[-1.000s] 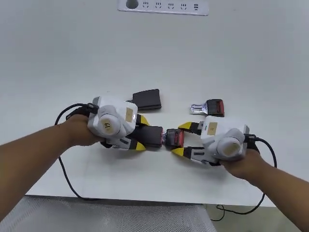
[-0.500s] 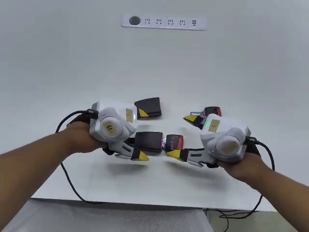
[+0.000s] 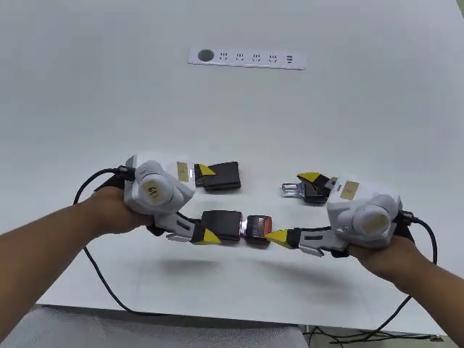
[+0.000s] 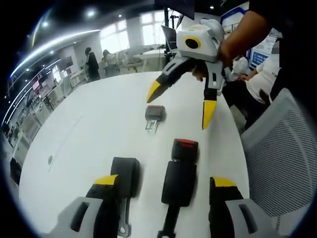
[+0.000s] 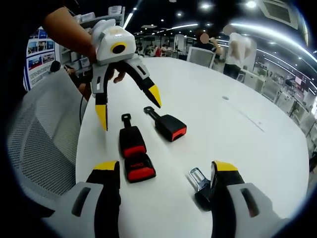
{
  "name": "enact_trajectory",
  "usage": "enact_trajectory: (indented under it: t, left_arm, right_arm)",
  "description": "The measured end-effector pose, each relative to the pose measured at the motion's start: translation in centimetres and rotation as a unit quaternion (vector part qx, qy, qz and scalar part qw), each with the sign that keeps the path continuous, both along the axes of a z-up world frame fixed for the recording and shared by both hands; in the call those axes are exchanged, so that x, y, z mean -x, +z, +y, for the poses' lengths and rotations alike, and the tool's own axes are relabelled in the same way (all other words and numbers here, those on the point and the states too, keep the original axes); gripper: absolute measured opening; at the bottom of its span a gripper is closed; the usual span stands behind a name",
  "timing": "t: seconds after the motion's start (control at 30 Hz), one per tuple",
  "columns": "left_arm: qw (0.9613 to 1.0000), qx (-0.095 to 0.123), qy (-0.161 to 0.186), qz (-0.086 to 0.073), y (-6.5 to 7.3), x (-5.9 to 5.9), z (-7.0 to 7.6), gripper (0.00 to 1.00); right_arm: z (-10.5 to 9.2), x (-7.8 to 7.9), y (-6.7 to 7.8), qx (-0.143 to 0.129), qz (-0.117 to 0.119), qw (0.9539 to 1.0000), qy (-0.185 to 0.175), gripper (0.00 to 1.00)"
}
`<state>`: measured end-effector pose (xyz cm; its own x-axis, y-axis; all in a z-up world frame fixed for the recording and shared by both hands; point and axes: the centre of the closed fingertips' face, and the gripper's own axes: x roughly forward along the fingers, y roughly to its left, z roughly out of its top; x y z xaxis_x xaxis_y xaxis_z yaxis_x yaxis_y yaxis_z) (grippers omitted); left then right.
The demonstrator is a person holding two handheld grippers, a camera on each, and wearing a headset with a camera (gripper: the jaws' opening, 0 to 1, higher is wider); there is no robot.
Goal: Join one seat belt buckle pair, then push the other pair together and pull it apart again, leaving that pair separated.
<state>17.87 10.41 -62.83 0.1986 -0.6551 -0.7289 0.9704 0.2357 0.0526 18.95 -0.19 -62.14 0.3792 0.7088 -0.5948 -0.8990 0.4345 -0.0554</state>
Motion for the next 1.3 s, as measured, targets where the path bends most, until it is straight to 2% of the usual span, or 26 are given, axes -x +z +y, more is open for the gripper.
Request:
enact_trajectory:
  t: [0.07, 0.27, 0.47, 0.6, 0.67, 0.8, 0.83, 0.9, 1.03, 1.3]
  left_arm:
    - [1.0000, 0.000, 0.004, -0.006, 0.3, -0.4, 0.3, 0.76]
    - [0.9998, -0.002, 0.015, -0.011, 0.7, -1.7, 1.1, 0.75]
    - [0.9996, -0.006, 0.024, -0.015, 0.7, -3.2, 1.8, 0.75]
    - [0.9996, -0.006, 0.027, -0.012, 0.5, -3.9, 1.9, 0.74]
    - [0.9996, -0.009, 0.024, -0.010, 0.1, -4.1, 1.9, 0.73]
    - [0.9997, -0.008, 0.023, -0.002, -0.5, -4.6, 1.8, 0.73]
    - [0.9997, -0.009, 0.023, -0.002, -0.6, -4.6, 1.8, 0.73]
    - [0.9997, -0.010, 0.022, 0.002, -1.0, -4.9, 1.8, 0.73]
    - [0.9997, -0.012, 0.019, 0.011, -2.0, -5.5, 1.7, 0.72]
    - [0.9992, -0.016, 0.007, 0.035, -4.0, -6.2, 1.2, 0.69]
  right_arm:
    - [-0.8, -0.5, 0.4, -0.003, -0.001, 0.9999, -0.010, 0.75]
    - [-2.8, -1.5, 0.5, -0.001, -0.004, 0.9996, -0.027, 0.78]
    - [-4.6, -2.8, 0.1, 0.008, 0.003, 0.9994, -0.034, 0.77]
    - [-5.3, -3.5, -0.7, 0.016, 0.011, 0.9993, -0.031, 0.76]
    - [-5.4, -3.6, -0.6, 0.020, 0.012, 0.9993, -0.028, 0.75]
    - [-6.2, -3.8, -1.7, 0.043, 0.018, 0.9989, -0.004, 0.74]
    - [-6.3, -3.7, -2.3, 0.051, 0.022, 0.9984, 0.012, 0.74]
    - [-6.6, -4.0, -3.2, 0.055, 0.032, 0.9978, 0.019, 0.74]
    - [-6.6, -4.3, -3.8, 0.051, 0.048, 0.9972, 0.027, 0.73]
    - [-6.6, -5.5, -5.1, 0.059, 0.063, 0.9951, 0.048, 0.68]
